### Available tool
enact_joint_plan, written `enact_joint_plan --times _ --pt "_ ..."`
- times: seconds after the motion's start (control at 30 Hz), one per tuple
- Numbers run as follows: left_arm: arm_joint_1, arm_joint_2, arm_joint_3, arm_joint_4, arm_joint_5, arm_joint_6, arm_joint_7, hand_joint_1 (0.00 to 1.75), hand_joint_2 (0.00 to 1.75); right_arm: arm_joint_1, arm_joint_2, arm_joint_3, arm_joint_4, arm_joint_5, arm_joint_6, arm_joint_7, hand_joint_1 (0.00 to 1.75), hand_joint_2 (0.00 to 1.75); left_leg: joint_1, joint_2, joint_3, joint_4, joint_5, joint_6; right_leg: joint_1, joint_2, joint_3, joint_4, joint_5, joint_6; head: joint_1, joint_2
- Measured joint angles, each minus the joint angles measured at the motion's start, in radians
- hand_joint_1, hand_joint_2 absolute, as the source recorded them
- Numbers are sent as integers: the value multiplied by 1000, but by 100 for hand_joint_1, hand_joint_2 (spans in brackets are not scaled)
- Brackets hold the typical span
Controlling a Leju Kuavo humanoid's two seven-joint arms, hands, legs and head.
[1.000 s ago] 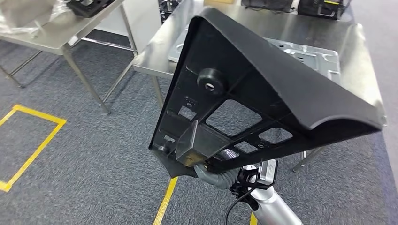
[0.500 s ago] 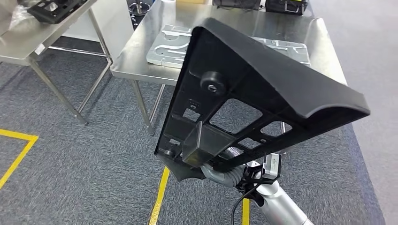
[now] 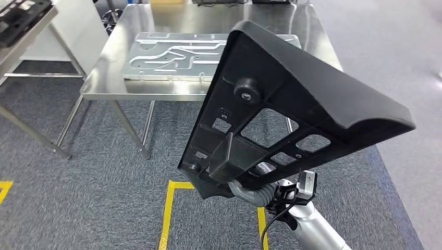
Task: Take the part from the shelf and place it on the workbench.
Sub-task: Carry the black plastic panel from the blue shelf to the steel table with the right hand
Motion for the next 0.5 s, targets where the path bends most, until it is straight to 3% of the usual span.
enact_joint_plan --times 0.07,0.13,0.2,0.27,0.33,0.4,0.43,0.5 --pt "5 1 0 0 0 0 0 0 175 5 0 0 0 1 0 -1 175 175 1 -14 -61 123 -49 -4 1 22 0 1 0 -2 0 0" --pt "7 1 0 0 0 0 1 0 175 9 0 0 0 2 0 -1 175 175 1 -15 -82 154 -38 -4 2 42 1 2 -1 -2 0 0" --pt "6 1 0 0 0 0 0 0 175 11 0 0 0 2 0 -2 175 175 2 -22 -49 63 32 -1 2 67 3 6 -2 0 0 0" --pt "6 3 0 0 0 0 0 0 175 11 0 0 0 2 0 -2 175 175 4 -54 5 -73 97 4 1 91 1 14 -6 6 0 0" --pt "6 4 0 0 0 0 1 0 175 12 0 0 0 3 0 -2 175 175 3 -77 29 -131 111 10 0 113 -6 19 -6 16 0 0" --pt "2 3 0 0 0 0 1 0 175 15 -2 -1 0 3 0 -3 175 175 2 -66 32 -135 111 21 -1 129 -12 18 -3 30 0 0" --pt "-1 3 0 -1 0 -1 1 0 175 16 -3 -2 0 3 0 -3 175 175 3 -57 34 -139 114 27 -1 117 -14 22 -6 36 0 0" --pt "-3 2 0 -1 0 -1 1 0 175 15 -5 -5 0 8 -2 -7 175 175 5 -38 38 -148 118 40 0 62 -41 81 -43 46 0 0"
